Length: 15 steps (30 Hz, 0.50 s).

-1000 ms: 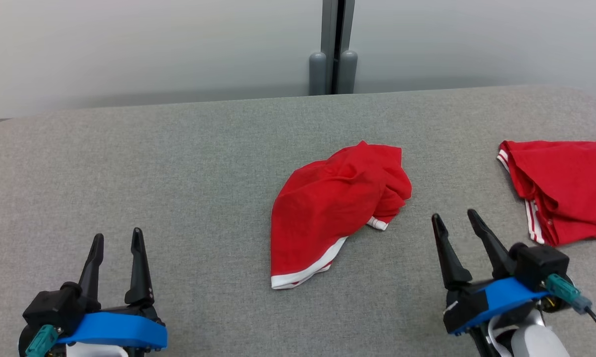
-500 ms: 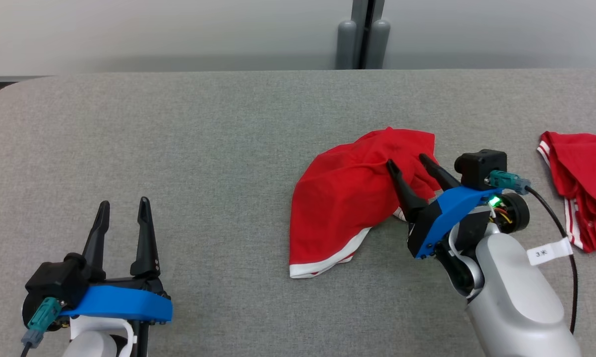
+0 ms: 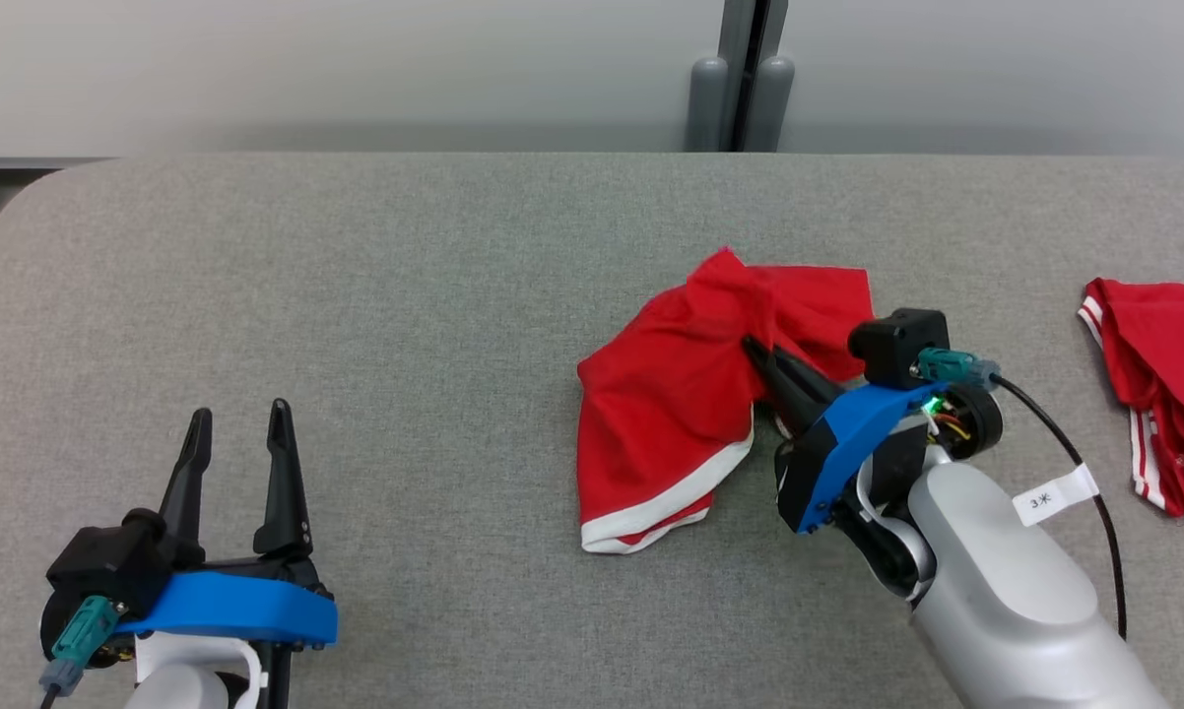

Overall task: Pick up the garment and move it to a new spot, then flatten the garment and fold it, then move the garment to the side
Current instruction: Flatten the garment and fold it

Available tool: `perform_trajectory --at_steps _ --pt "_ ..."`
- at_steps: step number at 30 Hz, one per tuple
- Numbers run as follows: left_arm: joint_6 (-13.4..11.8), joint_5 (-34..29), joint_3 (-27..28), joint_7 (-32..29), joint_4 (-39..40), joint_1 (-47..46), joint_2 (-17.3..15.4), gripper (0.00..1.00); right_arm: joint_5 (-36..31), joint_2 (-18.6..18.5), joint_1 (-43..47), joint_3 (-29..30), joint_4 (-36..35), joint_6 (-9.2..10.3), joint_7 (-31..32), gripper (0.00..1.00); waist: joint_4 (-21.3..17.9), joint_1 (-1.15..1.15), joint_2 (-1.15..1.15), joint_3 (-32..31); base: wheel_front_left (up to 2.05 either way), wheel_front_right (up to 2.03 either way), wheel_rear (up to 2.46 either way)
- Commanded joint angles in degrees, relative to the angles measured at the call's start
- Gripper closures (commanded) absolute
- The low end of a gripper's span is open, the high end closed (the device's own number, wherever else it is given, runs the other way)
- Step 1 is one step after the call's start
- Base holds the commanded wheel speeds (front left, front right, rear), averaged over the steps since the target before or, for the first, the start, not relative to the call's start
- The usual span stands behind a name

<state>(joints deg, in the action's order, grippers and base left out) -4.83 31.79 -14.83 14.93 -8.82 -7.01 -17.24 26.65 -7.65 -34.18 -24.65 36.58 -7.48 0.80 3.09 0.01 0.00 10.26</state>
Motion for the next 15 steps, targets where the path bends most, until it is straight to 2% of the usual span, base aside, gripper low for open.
perform_trajectory --at_steps 1,5,8,15 --pt "-0.05 0.22 0.39 0.28 0.02 0.49 0.01 0.00 0.28 -0.40 -1.74 -0.68 -1.32 -0.03 -0.62 1.00 -0.36 -0.01 0.00 -0.68 0.00 0.00 0.00" --pt "-0.17 0.08 0.50 0.26 0.49 1.10 0.04 0.00 1.66 -0.82 -4.02 -2.94 -6.97 -0.03 -1.05 1.00 -0.74 -0.01 0.00 -1.97 0.00 0.00 0.00" --pt "-0.34 0.02 0.70 0.27 0.92 1.74 -0.06 0.00 3.07 0.41 -7.17 -4.02 -11.00 -0.03 -0.21 1.00 -0.91 -0.01 0.00 -2.13 0.00 0.00 0.00" --pt "-0.36 -0.18 1.25 0.29 1.51 2.58 -0.28 0.00 5.05 3.85 -17.38 -4.83 -13.40 -0.03 -0.86 1.00 -1.04 -0.01 0.00 -2.32 0.00 0.00 0.00"
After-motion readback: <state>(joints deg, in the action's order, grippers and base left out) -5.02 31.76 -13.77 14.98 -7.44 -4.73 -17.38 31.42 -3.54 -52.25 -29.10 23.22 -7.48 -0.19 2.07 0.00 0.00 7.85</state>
